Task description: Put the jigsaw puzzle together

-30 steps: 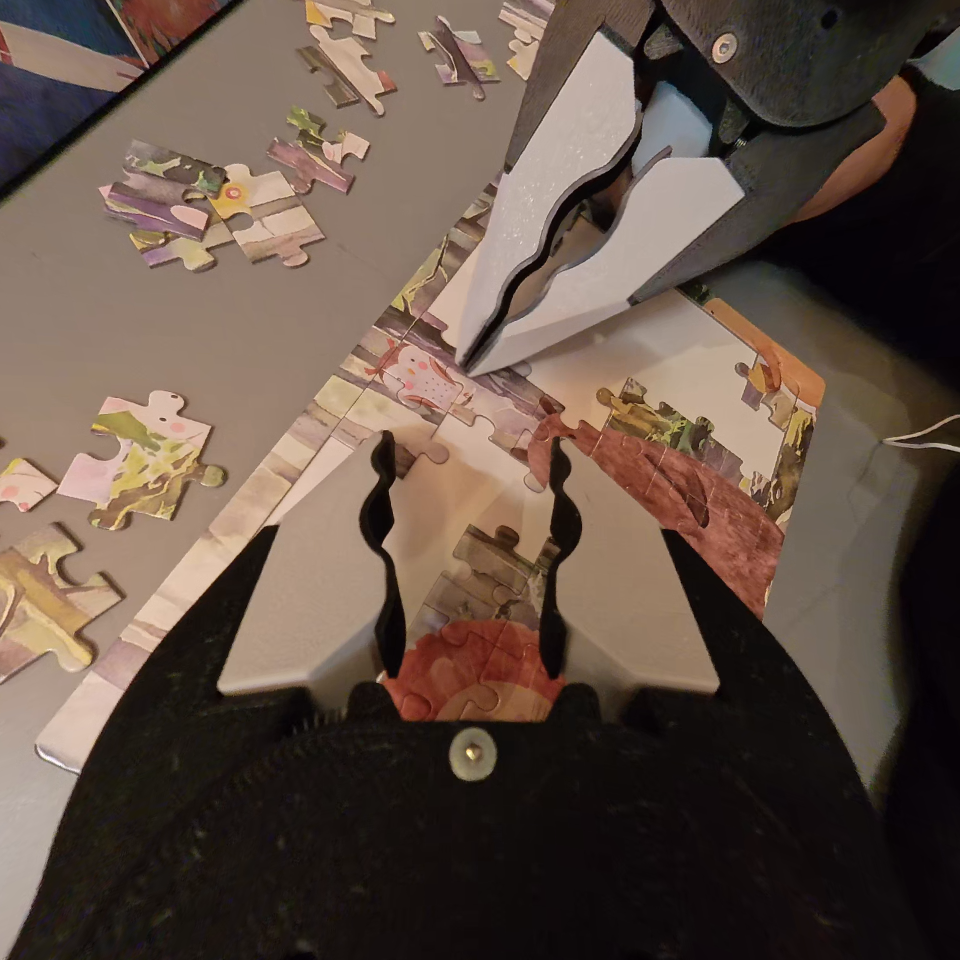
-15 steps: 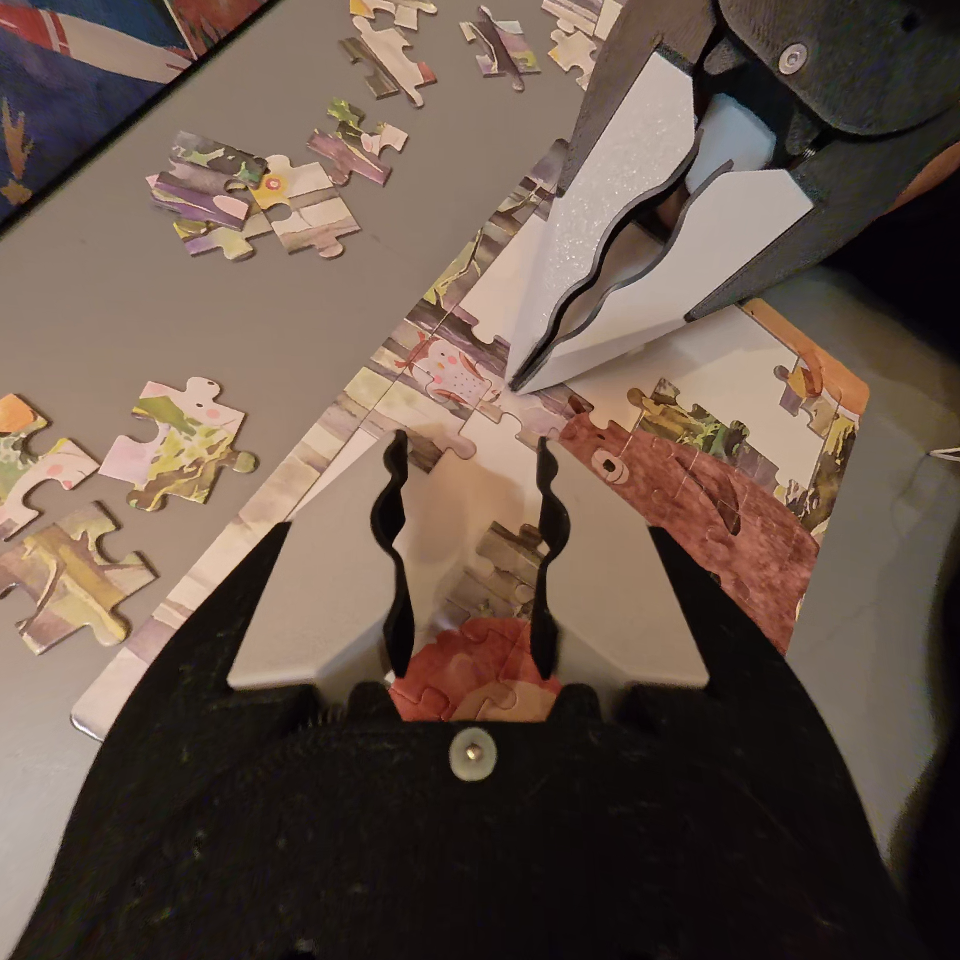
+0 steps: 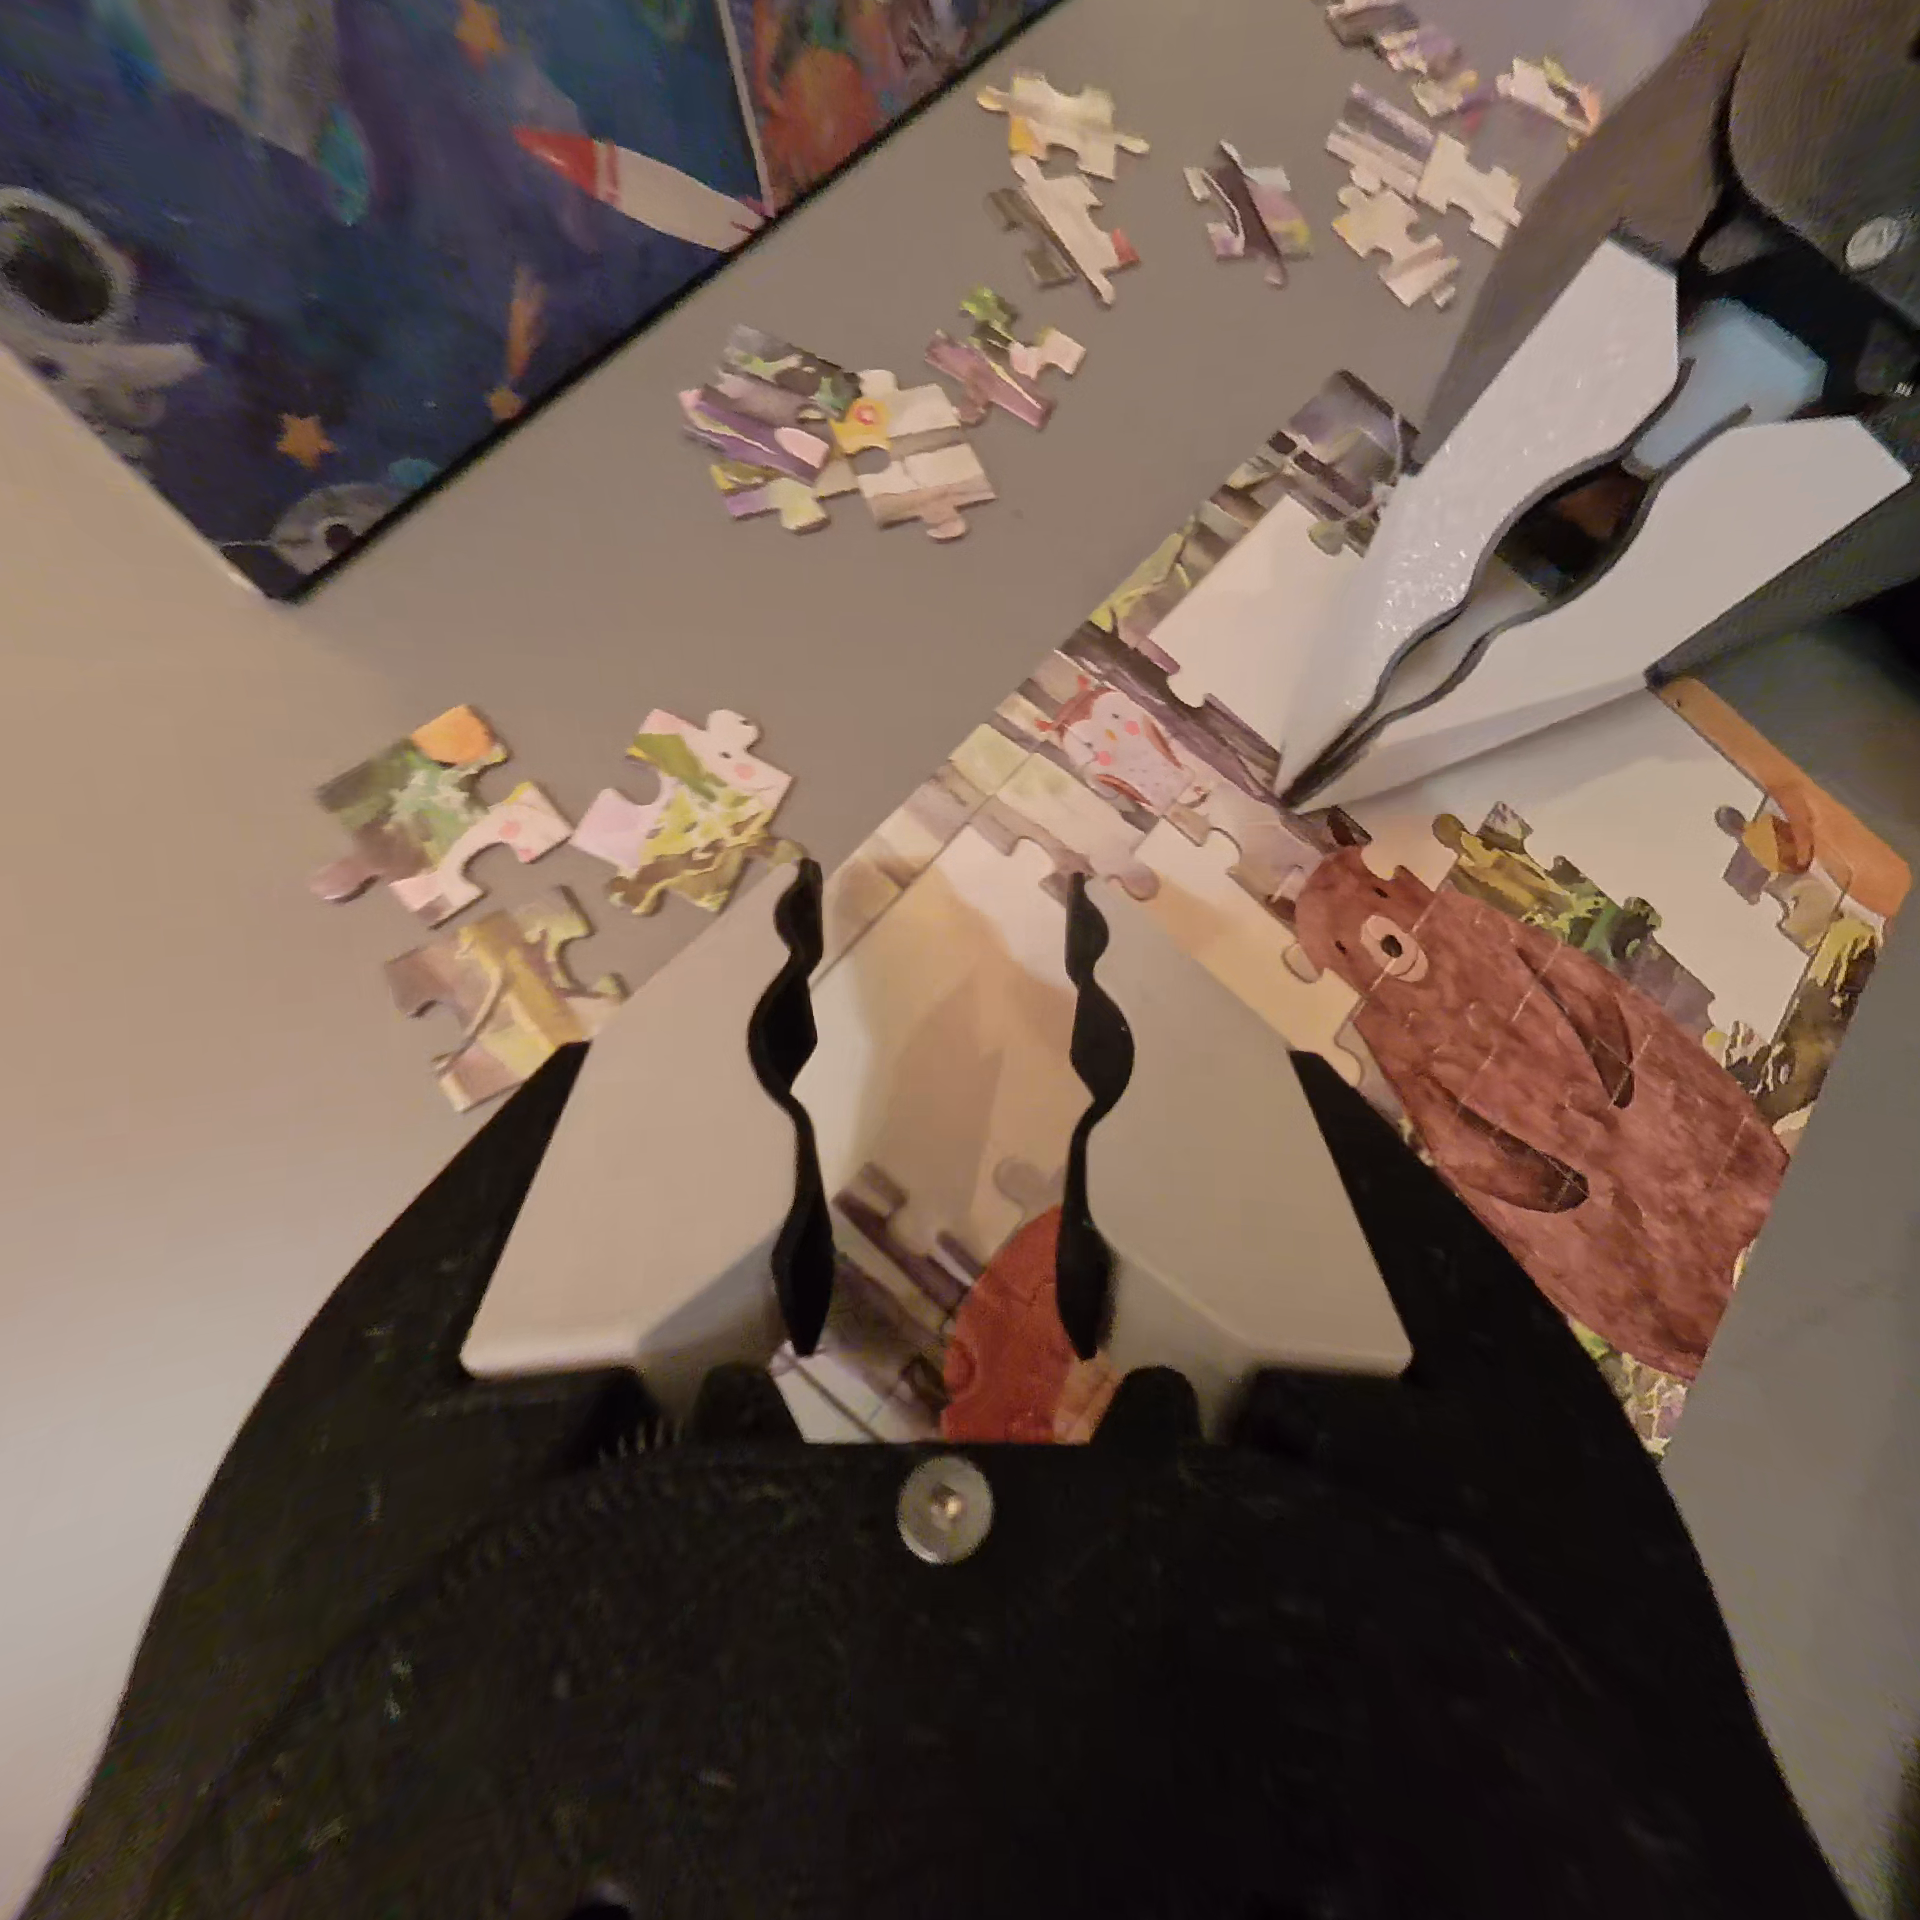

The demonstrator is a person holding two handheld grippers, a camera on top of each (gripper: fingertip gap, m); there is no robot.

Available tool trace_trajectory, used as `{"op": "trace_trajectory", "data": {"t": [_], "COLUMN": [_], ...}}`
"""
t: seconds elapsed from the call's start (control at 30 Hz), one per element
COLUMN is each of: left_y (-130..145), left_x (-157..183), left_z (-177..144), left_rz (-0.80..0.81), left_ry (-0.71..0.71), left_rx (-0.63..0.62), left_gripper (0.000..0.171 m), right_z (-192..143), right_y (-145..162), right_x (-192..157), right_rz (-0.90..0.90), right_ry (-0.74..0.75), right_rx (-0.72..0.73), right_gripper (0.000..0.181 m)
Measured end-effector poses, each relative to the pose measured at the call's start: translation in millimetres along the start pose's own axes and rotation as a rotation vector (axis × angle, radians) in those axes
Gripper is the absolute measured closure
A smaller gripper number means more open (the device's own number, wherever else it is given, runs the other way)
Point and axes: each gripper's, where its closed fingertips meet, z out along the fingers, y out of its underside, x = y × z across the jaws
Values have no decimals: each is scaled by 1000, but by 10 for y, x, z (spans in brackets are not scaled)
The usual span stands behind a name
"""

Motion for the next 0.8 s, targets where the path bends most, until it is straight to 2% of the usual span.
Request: {"op": "trace_trajectory", "data": {"t": [0.2,0.33,0.43,0.6,0.7,0.8], "left_y": [20,136,263,338,336,329], "left_x": [-314,-452,-454,-325,-308,-319], "left_z": [-194,-403,-470,-438,-430,-434], "left_rz": [25,66,44,-48,-39,-24], "left_ry": [-124,-173,-139,8,3,-18], "left_rx": [-8,-46,-53,-37,-40,-41], "left_gripper": [126,138,141,142,141,141], "right_z": [-186,-284,-267,-102,56,75], "right_y": [0,83,146,-113,-58,-67], "right_x": [32,-72,-182,-106,-54,-46], "right_rz": [-21,-36,-47,-14,-3,-15], "right_ry": [25,-9,-28,56,103,128], "right_rx": [17,38,45,141,65,44], "right_gripper": [181,181,180,178,176,177]}}
